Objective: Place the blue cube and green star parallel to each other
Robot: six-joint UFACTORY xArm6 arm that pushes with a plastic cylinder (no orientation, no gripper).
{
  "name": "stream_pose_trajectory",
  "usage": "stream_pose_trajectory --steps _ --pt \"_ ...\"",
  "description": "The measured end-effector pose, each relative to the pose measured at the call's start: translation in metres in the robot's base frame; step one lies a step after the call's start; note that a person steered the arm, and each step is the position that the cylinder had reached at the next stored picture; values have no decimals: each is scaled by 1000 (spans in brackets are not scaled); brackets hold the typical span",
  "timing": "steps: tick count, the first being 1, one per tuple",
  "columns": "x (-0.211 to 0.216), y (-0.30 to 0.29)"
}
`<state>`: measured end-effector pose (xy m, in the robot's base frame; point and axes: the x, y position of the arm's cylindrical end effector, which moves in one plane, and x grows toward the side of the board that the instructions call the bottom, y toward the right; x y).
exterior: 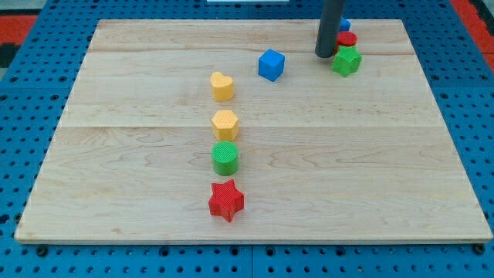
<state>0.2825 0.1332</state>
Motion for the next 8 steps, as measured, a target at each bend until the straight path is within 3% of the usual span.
stream_pose_trajectory --steps 2,3,4,7,8 --pt "0 -9" --pt "19 -15" --pt "33 -48" --pt "16 -119" --pt "29 -46"
